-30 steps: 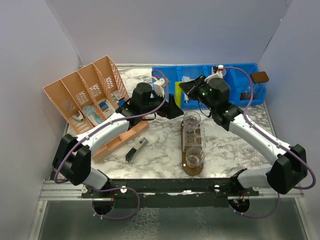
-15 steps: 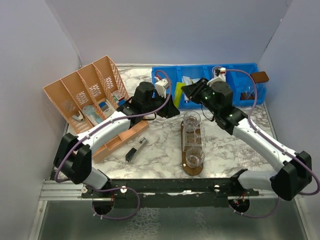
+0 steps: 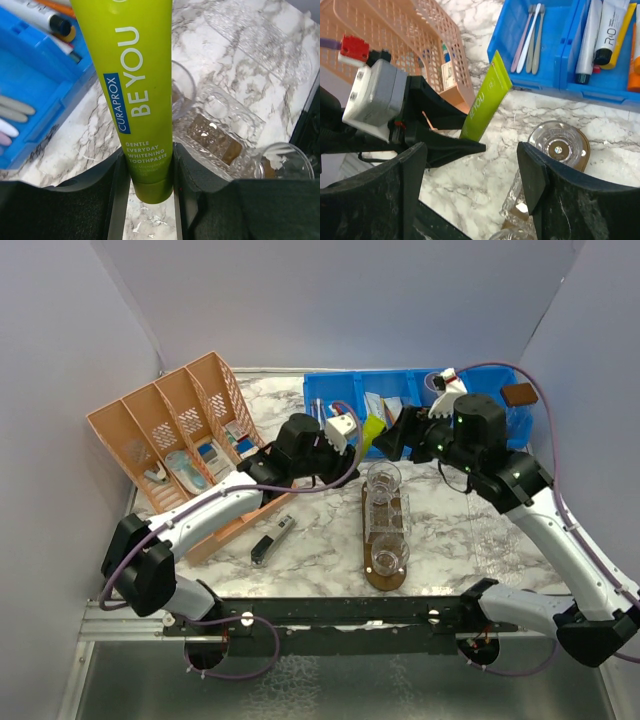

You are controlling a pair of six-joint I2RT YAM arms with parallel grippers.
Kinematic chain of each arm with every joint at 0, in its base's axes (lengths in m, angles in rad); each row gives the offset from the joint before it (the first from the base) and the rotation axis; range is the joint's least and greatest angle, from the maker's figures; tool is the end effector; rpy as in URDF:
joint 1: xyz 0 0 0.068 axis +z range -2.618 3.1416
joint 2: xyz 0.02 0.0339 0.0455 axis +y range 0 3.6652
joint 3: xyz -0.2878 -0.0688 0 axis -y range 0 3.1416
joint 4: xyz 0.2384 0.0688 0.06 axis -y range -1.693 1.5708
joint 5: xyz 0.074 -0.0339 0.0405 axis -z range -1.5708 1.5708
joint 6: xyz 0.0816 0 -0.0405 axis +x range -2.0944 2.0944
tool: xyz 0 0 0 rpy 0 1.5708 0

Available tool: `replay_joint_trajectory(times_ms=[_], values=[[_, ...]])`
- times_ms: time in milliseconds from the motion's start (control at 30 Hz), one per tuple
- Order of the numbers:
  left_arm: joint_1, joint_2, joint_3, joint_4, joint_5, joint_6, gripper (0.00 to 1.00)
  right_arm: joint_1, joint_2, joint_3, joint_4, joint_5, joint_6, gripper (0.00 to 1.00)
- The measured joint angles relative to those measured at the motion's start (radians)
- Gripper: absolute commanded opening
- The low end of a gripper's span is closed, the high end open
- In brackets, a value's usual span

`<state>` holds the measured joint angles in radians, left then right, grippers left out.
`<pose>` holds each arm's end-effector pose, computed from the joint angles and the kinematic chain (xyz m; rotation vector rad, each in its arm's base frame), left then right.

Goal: Prepare toiletry sets of a toothbrush and toothpaste on the tray
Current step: Pick up the toothpaste from the storage box.

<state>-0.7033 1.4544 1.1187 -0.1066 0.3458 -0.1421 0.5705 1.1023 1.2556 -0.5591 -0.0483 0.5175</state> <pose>0.2626 -0.2589 0.3129 0.7991 1.9402 -0.8737 0.2162 0.1434 0.4046 -0.0871 2.0533 0.7431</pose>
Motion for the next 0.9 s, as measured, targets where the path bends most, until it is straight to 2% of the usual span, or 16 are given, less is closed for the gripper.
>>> replay_joint_trajectory(times_ms=[133, 267, 433, 533, 900], values=[[-0.093, -0.063, -0.027, 0.0, -0.029, 0.12, 0.26, 0.0, -0.002, 0.088, -0.147, -0.039, -0.049, 0.72], [-0.167, -0.117, -0.064, 0.0, -0.063, 0.212, 0.26, -0.003, -0.014, 0.103, -0.237, -0.056, -0.076, 0.72], [-0.211, -0.123, -0.087, 0.0, -0.1, 0.282, 0.26, -0.008, -0.031, 0.106, -0.314, -0.078, -0.089, 0.64], [-0.224, -0.124, -0.101, -0.001, -0.113, 0.308, 0.25, -0.009, -0.031, 0.107, -0.328, -0.093, -0.096, 0.56], [-0.255, -0.185, -0.142, 0.011, -0.135, 0.348, 0.24, -0.01, -0.073, 0.053, -0.329, -0.166, -0.105, 0.45]])
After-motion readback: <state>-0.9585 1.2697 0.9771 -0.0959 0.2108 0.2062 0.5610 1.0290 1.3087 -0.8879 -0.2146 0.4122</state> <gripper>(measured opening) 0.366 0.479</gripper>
